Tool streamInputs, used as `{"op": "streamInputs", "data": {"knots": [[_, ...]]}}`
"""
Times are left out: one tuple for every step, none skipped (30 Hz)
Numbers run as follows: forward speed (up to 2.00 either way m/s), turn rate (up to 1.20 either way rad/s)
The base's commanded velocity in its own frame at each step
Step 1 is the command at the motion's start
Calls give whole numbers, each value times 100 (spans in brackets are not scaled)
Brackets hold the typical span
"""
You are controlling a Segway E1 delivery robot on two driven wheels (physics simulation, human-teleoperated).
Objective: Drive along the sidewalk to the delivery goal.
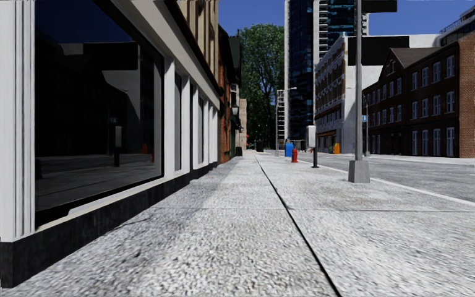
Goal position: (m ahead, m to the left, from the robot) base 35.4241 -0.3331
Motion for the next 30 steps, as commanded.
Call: {"op": "streamInputs", "data": {"knots": [[200,-24],[200,-24],[200,-24],[200,-24],[200,-24],[200,-24],[200,-24],[200,-24],[200,-24],[200,-24],[200,-24],[200,-24],[200,-24],[200,-24],[200,-24],[200,-24],[200,-15],[200,-3],[200,0],[200,0],[200,0],[200,0],[200,0],[200,0],[200,0],[200,0],[200,0],[200,0],[200,0],[200,0]]}}
